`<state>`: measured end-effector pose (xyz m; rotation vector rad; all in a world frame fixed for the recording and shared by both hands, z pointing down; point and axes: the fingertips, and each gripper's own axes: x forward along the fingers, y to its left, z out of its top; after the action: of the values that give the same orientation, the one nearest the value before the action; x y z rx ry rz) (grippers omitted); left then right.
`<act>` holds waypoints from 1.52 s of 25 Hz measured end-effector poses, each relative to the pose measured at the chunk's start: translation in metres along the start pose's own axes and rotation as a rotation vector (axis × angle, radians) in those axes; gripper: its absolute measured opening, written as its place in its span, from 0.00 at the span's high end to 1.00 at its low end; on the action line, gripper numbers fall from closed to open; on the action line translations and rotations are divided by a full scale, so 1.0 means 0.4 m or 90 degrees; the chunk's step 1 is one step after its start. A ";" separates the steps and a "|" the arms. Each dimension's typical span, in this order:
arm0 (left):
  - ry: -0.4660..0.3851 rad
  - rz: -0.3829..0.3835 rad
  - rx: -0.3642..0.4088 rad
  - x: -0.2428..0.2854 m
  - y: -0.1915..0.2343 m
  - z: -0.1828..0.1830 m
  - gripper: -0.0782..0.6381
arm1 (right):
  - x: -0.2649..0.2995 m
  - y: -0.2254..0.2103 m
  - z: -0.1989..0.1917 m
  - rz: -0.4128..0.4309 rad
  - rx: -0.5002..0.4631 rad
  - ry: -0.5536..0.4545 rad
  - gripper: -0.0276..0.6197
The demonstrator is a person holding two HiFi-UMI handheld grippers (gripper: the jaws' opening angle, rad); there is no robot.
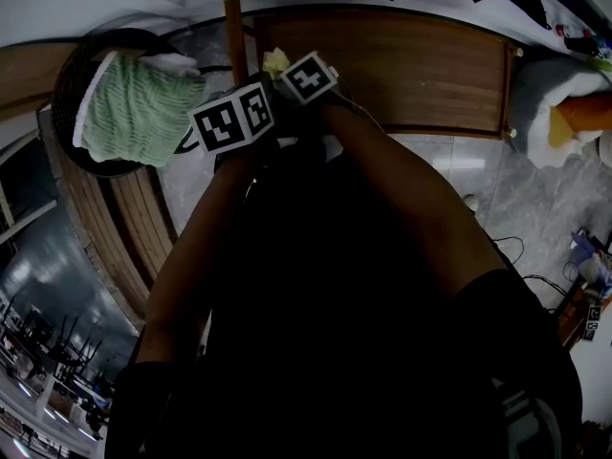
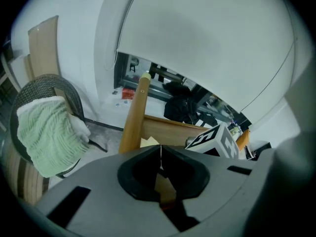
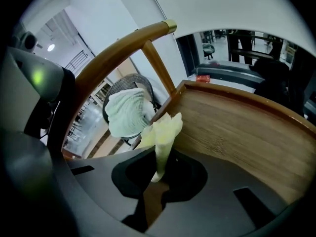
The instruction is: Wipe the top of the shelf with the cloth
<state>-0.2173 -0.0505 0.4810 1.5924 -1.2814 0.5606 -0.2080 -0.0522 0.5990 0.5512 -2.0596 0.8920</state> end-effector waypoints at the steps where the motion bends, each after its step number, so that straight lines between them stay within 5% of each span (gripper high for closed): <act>1: -0.001 -0.002 0.002 0.004 -0.006 0.003 0.88 | -0.005 -0.005 -0.007 -0.002 -0.002 0.006 0.89; 14: 0.072 -0.004 0.012 0.144 -0.101 -0.112 0.88 | -0.124 -0.152 -0.119 -0.048 0.010 0.035 0.89; 38: 0.112 -0.032 0.075 0.366 -0.468 -0.229 0.88 | -0.414 -0.464 -0.351 -0.146 0.077 0.014 0.89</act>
<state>0.0231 -0.0442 0.5642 1.6280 -1.0908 0.7383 0.0776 -0.0564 0.5983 0.8218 -1.8862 0.8839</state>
